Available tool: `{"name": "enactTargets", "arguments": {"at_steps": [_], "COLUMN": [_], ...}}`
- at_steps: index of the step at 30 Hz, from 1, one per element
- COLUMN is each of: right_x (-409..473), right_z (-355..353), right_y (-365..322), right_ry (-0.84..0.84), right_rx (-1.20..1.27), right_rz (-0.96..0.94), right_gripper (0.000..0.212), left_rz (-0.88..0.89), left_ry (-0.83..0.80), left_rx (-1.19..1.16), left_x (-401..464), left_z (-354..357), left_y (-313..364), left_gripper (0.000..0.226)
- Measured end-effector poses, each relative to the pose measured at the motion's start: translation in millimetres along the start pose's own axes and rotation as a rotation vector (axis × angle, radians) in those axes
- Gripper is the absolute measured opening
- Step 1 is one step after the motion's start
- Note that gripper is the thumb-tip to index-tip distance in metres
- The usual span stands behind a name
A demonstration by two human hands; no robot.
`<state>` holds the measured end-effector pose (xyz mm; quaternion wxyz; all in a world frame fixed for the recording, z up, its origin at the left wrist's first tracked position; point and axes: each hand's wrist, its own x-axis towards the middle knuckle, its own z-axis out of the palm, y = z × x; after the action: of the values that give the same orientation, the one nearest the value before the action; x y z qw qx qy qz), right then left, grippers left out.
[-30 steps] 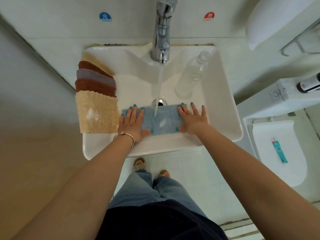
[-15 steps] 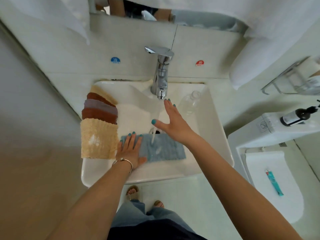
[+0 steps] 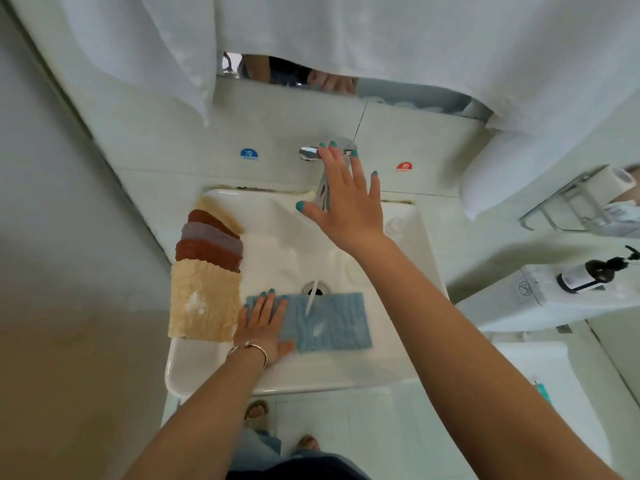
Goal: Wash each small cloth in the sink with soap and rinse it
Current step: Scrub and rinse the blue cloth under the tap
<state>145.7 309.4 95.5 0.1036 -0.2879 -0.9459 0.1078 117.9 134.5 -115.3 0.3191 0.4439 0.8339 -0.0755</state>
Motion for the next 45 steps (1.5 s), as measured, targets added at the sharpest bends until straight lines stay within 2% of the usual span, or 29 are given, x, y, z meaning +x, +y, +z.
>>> {"name": "enactTargets", "arguments": {"at_steps": [3,6,8,10,13,15,16,18,21,24,25,27,29,31,32,34,36,38,41,43,45], "right_x": [-15,-57,-92,-117,-133,-134,-133,-129,-120,-117,-117,-114,-109,-105,-103,-105,-104,-105,-110,-115,-116], "right_z": [1,24,52,84,122,141,148,158,159,160,159,159,156,154,152,143,130,119,105,100,98], "right_y": [7,19,29,43,72,92,100,109,116,119,119,118,116,117,117,120,125,133,141,142,135], "right_ry": [-0.033,0.056,0.15,0.115,-0.201,-0.429,-0.488,-0.547,-0.64,-0.563,-0.53,-0.524,-0.599,-0.666,-0.7,-0.759,-0.753,-0.673,-0.637,-0.61,-0.472], "right_rx": [0.041,0.322,0.541,0.584,0.483,0.323,0.222,0.067,-0.004,-0.051,-0.056,-0.025,0.002,0.028,0.066,0.267,0.551,0.725,0.94,1.139,1.182], "right_rz": [-0.011,0.007,0.092,0.177,0.249,0.228,0.195,0.144,0.144,0.12,0.113,0.129,0.132,0.055,0.028,0.096,0.187,0.221,0.348,0.443,0.539], "right_gripper": [0.081,0.075,0.065,0.057,0.063,0.075,0.081,0.091,0.1,0.102,0.097,0.076,0.048,0.026,0.021,0.016,0.022,0.024,0.018,0.019,0.017], "left_rz": [-0.006,0.0,0.023,0.084,0.15,0.157,0.159,0.161,0.183,0.224,0.239,0.258,0.266,0.271,0.273,0.261,0.259,0.265,0.359,0.334,0.226], "left_ry": [-0.001,0.009,0.065,0.124,0.145,0.16,0.162,0.149,0.128,0.197,0.239,0.296,0.311,0.263,0.218,0.124,0.042,-0.036,-0.15,-0.152,-0.039], "left_rx": [-0.004,-0.01,-0.038,-0.12,-0.21,-0.226,-0.233,-0.23,-0.219,-0.242,-0.238,-0.201,-0.163,-0.045,0.033,0.116,-0.061,-0.545,-1.154,-1.443,-1.553], "left_x": [0,0,1,4,8,11,13,18,24,31,33,37,39,40,42,41,38,30,19,26,32], "left_z": [-1,-7,-9,-11,-5,-1,2,4,2,2,3,3,-4,-17,-26,-40,-51,-62,-69,-60,-56], "left_y": [2,6,10,13,13,11,10,9,9,6,4,2,0,1,2,12,19,19,22,27,41], "left_gripper": [0.09,0.092,0.097,0.1,0.097,0.096,0.097,0.101,0.106,0.107,0.108,0.106,0.089,0.067,0.061,0.051,0.039,0.028,0.042,0.04,0.022]}}
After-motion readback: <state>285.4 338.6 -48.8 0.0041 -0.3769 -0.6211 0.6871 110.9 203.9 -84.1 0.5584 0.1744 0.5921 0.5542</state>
